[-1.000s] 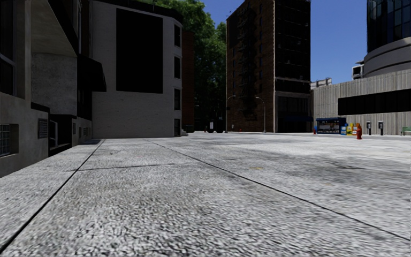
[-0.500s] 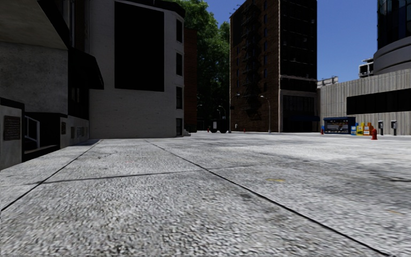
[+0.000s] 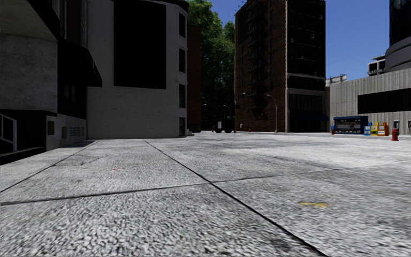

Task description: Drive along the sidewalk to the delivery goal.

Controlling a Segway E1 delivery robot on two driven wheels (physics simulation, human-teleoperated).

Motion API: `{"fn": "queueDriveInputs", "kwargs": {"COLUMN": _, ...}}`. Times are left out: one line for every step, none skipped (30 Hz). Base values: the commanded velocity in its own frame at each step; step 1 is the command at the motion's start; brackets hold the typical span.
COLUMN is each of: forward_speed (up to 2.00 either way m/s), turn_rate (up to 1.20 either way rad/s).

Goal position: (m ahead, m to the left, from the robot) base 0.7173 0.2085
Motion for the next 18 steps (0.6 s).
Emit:
{"fn": "queueDriveInputs", "kwargs": {"forward_speed": 1.8, "turn_rate": 0.31}}
{"fn": "queueDriveInputs", "kwargs": {"forward_speed": 1.63, "turn_rate": 0.31}}
{"fn": "queueDriveInputs", "kwargs": {"forward_speed": 1.63, "turn_rate": 0.31}}
{"fn": "queueDriveInputs", "kwargs": {"forward_speed": 1.55, "turn_rate": 0.31}}
{"fn": "queueDriveInputs", "kwargs": {"forward_speed": 1.49, "turn_rate": 0.32}}
{"fn": "queueDriveInputs", "kwargs": {"forward_speed": 1.44, "turn_rate": 0.32}}
{"fn": "queueDriveInputs", "kwargs": {"forward_speed": 1.44, "turn_rate": 0.32}}
{"fn": "queueDriveInputs", "kwargs": {"forward_speed": 1.41, "turn_rate": 0.32}}
{"fn": "queueDriveInputs", "kwargs": {"forward_speed": 1.38, "turn_rate": 0.32}}
{"fn": "queueDriveInputs", "kwargs": {"forward_speed": 1.36, "turn_rate": 0.32}}
{"fn": "queueDriveInputs", "kwargs": {"forward_speed": 1.35, "turn_rate": 0.32}}
{"fn": "queueDriveInputs", "kwargs": {"forward_speed": 1.35, "turn_rate": 0.32}}
{"fn": "queueDriveInputs", "kwargs": {"forward_speed": 1.32, "turn_rate": 0.32}}
{"fn": "queueDriveInputs", "kwargs": {"forward_speed": 1.3, "turn_rate": 0.32}}
{"fn": "queueDriveInputs", "kwargs": {"forward_speed": 1.27, "turn_rate": 0.32}}
{"fn": "queueDriveInputs", "kwargs": {"forward_speed": 1.16, "turn_rate": 0.32}}
{"fn": "queueDriveInputs", "kwargs": {"forward_speed": 1.16, "turn_rate": 0.32}}
{"fn": "queueDriveInputs", "kwargs": {"forward_speed": 1.05, "turn_rate": 0.27}}
